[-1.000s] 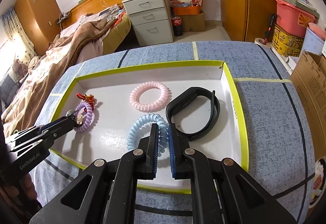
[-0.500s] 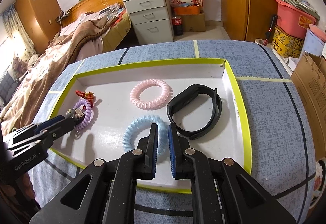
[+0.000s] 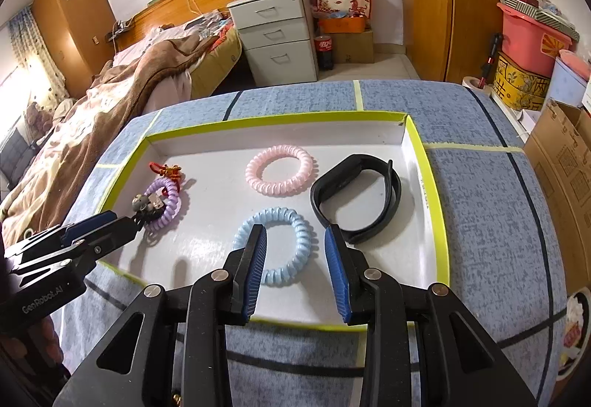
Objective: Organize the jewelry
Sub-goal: 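Open the right tool over the tray while the left tool releases the bear keychain there, then move both tools back to the loose jewelry and grasp the black cord tie with the left, then lift the black cord tie with the left tool while the right tool grasps the gold bead charm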
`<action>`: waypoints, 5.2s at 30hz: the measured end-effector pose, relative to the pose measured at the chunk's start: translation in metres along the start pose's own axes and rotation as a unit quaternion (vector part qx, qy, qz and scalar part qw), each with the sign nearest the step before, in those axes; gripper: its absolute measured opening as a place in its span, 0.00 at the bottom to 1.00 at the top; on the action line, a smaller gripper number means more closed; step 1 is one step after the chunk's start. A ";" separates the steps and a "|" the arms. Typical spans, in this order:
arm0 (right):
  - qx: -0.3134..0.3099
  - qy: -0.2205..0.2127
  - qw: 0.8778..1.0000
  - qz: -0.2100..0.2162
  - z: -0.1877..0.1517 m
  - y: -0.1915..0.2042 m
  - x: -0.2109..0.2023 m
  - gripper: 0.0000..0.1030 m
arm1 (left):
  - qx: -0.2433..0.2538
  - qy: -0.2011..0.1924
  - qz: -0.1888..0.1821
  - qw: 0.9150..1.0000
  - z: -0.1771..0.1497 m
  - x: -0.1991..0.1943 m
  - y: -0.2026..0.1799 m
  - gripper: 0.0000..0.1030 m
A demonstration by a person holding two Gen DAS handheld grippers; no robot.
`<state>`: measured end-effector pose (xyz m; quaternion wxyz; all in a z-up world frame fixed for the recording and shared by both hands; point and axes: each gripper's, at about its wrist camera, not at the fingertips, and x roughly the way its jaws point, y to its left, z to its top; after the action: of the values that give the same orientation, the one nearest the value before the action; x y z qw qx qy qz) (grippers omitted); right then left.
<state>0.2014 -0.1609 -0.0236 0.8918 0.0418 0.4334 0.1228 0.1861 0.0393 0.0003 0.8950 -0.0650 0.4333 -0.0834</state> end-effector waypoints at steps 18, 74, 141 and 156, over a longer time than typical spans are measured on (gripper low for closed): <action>-0.004 -0.034 0.999 0.011 -0.050 0.009 -0.065 0.34 | -0.001 -0.026 -0.011 1.000 -0.047 -0.061 -0.007 0.45; 0.012 -0.037 0.999 0.023 -0.131 0.020 -0.101 0.34 | 0.026 -0.004 0.018 0.999 -0.155 -0.086 -0.007 0.16; -0.080 0.028 0.994 0.072 -0.097 0.082 -0.030 0.34 | -0.020 -0.009 0.013 1.000 -0.143 -0.085 0.027 0.16; -0.080 0.021 0.994 0.068 -0.099 0.081 -0.031 0.25 | -0.022 -0.009 0.010 1.000 -0.141 -0.086 0.028 0.16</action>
<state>0.0911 -0.0938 -0.0469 0.8727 -0.0025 0.4367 0.2184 0.0255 0.0779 -0.0257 0.8979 -0.0813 0.4280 -0.0637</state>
